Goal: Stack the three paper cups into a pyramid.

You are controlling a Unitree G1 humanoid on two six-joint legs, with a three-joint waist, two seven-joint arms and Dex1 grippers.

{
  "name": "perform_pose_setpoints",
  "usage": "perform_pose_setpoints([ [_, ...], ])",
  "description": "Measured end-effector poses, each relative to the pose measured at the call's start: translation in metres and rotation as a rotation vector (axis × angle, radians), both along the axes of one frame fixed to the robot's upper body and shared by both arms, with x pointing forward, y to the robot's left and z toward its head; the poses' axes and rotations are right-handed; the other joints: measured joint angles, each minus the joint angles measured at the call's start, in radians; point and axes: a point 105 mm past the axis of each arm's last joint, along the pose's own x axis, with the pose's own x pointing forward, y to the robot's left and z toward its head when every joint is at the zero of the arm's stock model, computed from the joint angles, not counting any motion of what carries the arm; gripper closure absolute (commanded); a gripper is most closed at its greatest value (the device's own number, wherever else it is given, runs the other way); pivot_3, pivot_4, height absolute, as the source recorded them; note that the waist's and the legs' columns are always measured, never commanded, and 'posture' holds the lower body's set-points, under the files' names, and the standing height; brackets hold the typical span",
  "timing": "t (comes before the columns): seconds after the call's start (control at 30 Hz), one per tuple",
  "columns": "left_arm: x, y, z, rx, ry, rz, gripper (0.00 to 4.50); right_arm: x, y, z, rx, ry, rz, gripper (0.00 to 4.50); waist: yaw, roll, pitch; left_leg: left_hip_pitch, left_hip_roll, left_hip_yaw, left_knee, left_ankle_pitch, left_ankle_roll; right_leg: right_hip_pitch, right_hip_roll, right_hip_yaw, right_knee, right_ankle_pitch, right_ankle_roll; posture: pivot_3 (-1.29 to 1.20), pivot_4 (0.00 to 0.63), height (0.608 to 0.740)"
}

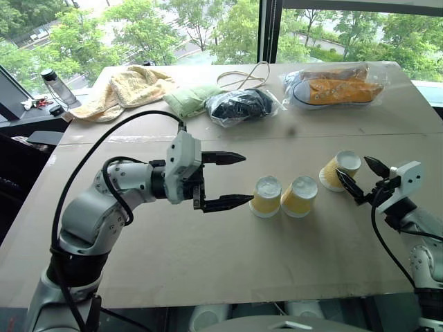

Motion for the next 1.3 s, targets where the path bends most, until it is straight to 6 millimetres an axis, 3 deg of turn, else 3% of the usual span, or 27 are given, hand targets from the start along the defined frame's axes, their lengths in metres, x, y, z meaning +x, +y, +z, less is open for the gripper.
perform_pose_setpoints([
  [0.13, -0.001, 0.0, 0.0, -0.007, 0.005, -0.007, 0.1, 0.001, 0.001, 0.002, 0.007, -0.003, 0.008, 0.0, -0.007, 0.0, 0.0, 0.0, 0.0, 0.0, 0.0, 0.0, 0.0, 0.0, 0.0, 0.001, 0.0, 0.0, 0.0, 0.0, 0.15, 0.74],
  [0.3, 0.0, -0.001, 0.001, -0.017, 0.005, -0.004, 0.0, 0.0, 0.005, 0.0, 0.018, 0.01, 0.036, 2.27, -0.007, 0.0, 0.0, 0.0, 0.001, 0.0, 0.0, 0.0, 0.0, 0.0, 0.0, 0.002, 0.0, 0.0, 0.0, 0.0, 0.15, 0.74],
  [0.37, 0.0, -0.002, 0.001, -0.025, 0.005, 0.001, 0.0, 0.0, 0.005, 0.0, 0.022, 0.01, 0.042, 2.64, -0.007, 0.0, 0.0, 0.0, 0.0, 0.0, 0.0, 0.0, 0.0, 0.0, 0.0, 0.002, 0.0, 0.0, 0.0, 0.0, 0.15, 0.74],
  [0.7, 0.003, -0.001, -0.002, -0.021, -0.002, 0.027, 0.0, -0.002, 0.014, 0.003, 0.02, -0.002, 0.103, 2.67, -0.007, 0.0, 0.0, 0.0, 0.001, 0.0, 0.0, 0.0, 0.0, 0.0, 0.0, 0.002, 0.0, 0.0, 0.0, 0.0, 0.15, 0.74],
  [0.83, 0.003, 0.004, -0.008, 0.0, 0.011, 0.046, 0.0, -0.003, 0.025, 0.032, 0.007, -0.076, 0.181, 2.67, -0.009, 0.001, 0.001, 0.0, 0.001, 0.001, 0.0, 0.0, 0.0, 0.0, 0.0, 0.003, 0.0, 0.0, 0.0, 0.0, 0.15, 0.74],
  [0.97, 0.001, 0.014, -0.016, 0.014, 0.036, 0.077, 0.0, -0.012, 0.047, 0.068, 0.017, -0.136, 0.316, 2.67, -0.008, 0.002, 0.001, 0.0, 0.002, -0.001, -0.001, 0.0, 0.001, -0.001, -0.002, 0.002, 0.0, 0.0, 0.0, 0.0, 0.15, 0.74],
  [1.07, 0.001, 0.017, -0.018, 0.014, 0.041, 0.088, 0.0, -0.023, 0.067, 0.084, 0.026, -0.149, 0.425, 2.67, -0.007, 0.002, 0.001, -0.001, 0.002, -0.001, -0.001, -0.001, 0.001, -0.001, -0.003, 0.002, -0.001, 0.0, 0.0, 0.0, 0.15, 0.74],
  [1.3, -0.001, 0.019, -0.021, 0.012, 0.047, 0.096, 0.0, -0.046, 0.099, 0.085, -0.015, -0.079, 0.627, 2.67, -0.005, 0.001, 0.001, -0.001, 0.001, -0.001, -0.001, -0.002, 0.004, 0.0, -0.004, 0.001, -0.001, 0.0, 0.0, 0.0, 0.15, 0.74],
])
